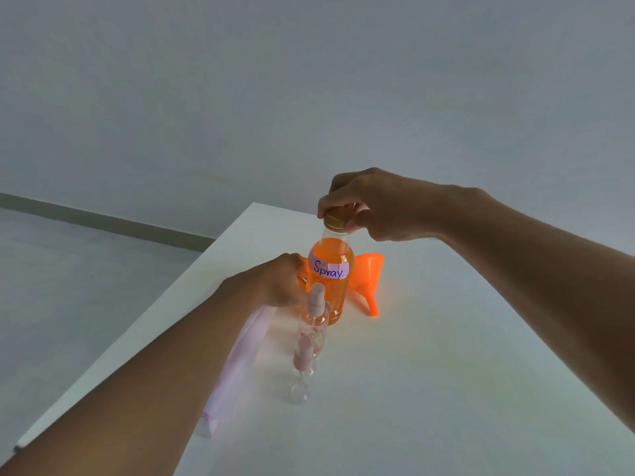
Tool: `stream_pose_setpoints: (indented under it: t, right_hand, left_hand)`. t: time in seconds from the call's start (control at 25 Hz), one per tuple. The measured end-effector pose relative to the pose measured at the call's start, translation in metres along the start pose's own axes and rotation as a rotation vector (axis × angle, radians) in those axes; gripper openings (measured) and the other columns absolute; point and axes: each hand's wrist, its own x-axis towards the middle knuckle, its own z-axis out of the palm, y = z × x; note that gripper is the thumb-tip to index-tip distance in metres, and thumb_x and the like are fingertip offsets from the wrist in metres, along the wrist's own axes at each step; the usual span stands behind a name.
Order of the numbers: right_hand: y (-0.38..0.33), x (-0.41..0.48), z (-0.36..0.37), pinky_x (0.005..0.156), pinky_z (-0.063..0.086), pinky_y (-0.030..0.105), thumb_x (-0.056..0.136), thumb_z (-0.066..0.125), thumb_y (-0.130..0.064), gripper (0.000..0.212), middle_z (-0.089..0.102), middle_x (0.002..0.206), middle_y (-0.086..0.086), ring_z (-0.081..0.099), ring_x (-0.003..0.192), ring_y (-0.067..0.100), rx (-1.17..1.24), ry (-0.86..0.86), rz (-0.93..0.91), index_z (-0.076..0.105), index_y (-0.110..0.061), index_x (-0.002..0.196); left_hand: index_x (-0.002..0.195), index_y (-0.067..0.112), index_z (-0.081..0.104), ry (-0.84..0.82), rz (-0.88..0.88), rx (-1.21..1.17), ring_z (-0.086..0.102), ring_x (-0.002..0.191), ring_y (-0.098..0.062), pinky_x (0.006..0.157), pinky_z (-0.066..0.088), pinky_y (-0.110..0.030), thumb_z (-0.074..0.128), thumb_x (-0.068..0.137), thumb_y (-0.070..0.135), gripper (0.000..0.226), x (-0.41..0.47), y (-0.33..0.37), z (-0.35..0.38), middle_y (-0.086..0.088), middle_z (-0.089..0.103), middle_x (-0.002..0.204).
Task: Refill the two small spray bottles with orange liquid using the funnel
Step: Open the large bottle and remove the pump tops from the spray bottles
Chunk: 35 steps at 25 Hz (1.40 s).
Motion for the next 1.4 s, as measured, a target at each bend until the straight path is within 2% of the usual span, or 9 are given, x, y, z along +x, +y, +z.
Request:
stream_pose_setpoints:
  t: [0.28, 0.48, 0.68, 0.8, 0.92, 1.0, 1.12, 1.2, 1.4]
  right_hand:
    - [-0.006, 0.008, 0.011, 0.067, 0.057, 0.025, 0.090, 0.060, -0.063, 0.052, 0.074, 0.093, -0.007, 0.069, 0.075, 0.010, 0.121, 0.172, 0.208, 0.077, -0.016, 0.105]
    - [-0.004, 0.004, 0.009, 0.073, 0.055, 0.029, 0.098, 0.062, -0.023, 0.013, 0.064, 0.092, -0.011, 0.062, 0.090, 0.012, 0.048, 0.038, 0.091, 0.072, -0.020, 0.106]
    - [-0.003, -0.004, -0.003, 0.097, 0.057, 0.036, 0.079, 0.064, 0.017, 0.065, 0.066, 0.130, -0.008, 0.063, 0.116, 0.017, 0.090, 0.000, 0.000, 0.065, -0.029, 0.126]
    - [-0.006, -0.002, -0.006, 0.104, 0.046, 0.037, 0.090, 0.072, -0.041, 0.064, 0.053, 0.149, -0.008, 0.056, 0.128, 0.017, 0.127, -0.029, 0.158, 0.044, -0.036, 0.147]
    - [-0.009, 0.007, 0.004, 0.081, 0.051, 0.033, 0.086, 0.047, -0.078, 0.073, 0.072, 0.124, 0.005, 0.069, 0.103, 0.023, 0.059, 0.005, 0.356, 0.067, -0.020, 0.126]
    - [-0.012, 0.009, 0.006, 0.067, 0.052, 0.032, 0.089, 0.052, -0.071, 0.066, 0.077, 0.100, 0.011, 0.070, 0.081, 0.022, 0.055, 0.035, 0.324, 0.073, -0.009, 0.101]
    - [-0.011, 0.002, -0.004, 0.080, 0.053, 0.030, 0.097, 0.064, -0.031, 0.023, 0.066, 0.113, -0.004, 0.062, 0.100, 0.017, 0.069, 0.019, 0.218, 0.066, -0.025, 0.119]
    - [-0.003, -0.006, -0.008, 0.079, 0.049, 0.023, 0.094, 0.064, -0.004, 0.041, 0.060, 0.117, -0.006, 0.059, 0.104, 0.015, 0.186, 0.132, 0.214, 0.062, -0.031, 0.126]
    - [0.019, -0.054, 0.061, 0.066, 0.048, 0.005, 0.085, 0.077, -0.019, 0.030, 0.068, 0.107, -0.003, 0.070, 0.078, 0.002, 0.519, 0.608, 0.517, 0.069, -0.028, 0.112]
  left_hand:
    - [0.102, 0.027, 0.066, 0.015, 0.022, 0.044, 0.068, 0.086, -0.018, 0.086, 0.055, -0.033, 0.068, 0.084, 0.048, 0.028, 0.003, -0.001, 0.001, 0.003, 0.073, 0.095]
    - [0.097, 0.029, 0.067, 0.017, 0.028, 0.036, 0.068, 0.083, -0.018, 0.082, 0.055, -0.030, 0.070, 0.082, 0.047, 0.024, 0.004, -0.003, 0.001, 0.004, 0.073, 0.090]
    - [0.098, 0.026, 0.068, 0.020, 0.024, 0.061, 0.068, 0.082, -0.017, 0.082, 0.055, -0.029, 0.069, 0.083, 0.048, 0.027, 0.006, -0.005, 0.002, 0.003, 0.073, 0.089]
    - [0.102, 0.028, 0.068, 0.019, 0.017, 0.065, 0.069, 0.083, -0.018, 0.082, 0.056, -0.030, 0.068, 0.082, 0.051, 0.030, 0.007, -0.006, 0.003, 0.005, 0.074, 0.091]
    - [0.103, 0.028, 0.068, 0.015, 0.004, 0.089, 0.069, 0.083, -0.017, 0.082, 0.057, -0.031, 0.068, 0.081, 0.052, 0.033, 0.006, -0.004, 0.003, 0.004, 0.074, 0.091]
    - [0.100, 0.028, 0.068, 0.019, -0.007, 0.102, 0.069, 0.081, -0.017, 0.082, 0.058, -0.032, 0.068, 0.080, 0.052, 0.032, 0.007, -0.004, 0.002, 0.004, 0.074, 0.088]
    - [0.097, 0.027, 0.069, 0.013, -0.026, 0.103, 0.069, 0.080, -0.017, 0.081, 0.058, -0.032, 0.068, 0.079, 0.051, 0.030, 0.003, 0.000, 0.000, 0.004, 0.073, 0.085]
    - [0.095, 0.028, 0.070, -0.004, -0.042, 0.080, 0.069, 0.083, -0.016, 0.083, 0.058, -0.033, 0.068, 0.078, 0.050, 0.028, 0.001, 0.003, 0.000, 0.005, 0.074, 0.086]
    - [0.086, 0.026, 0.070, 0.026, -0.166, 0.063, 0.068, 0.084, -0.015, 0.081, 0.054, -0.033, 0.069, 0.076, 0.047, 0.023, -0.003, 0.011, -0.001, 0.009, 0.073, 0.088]
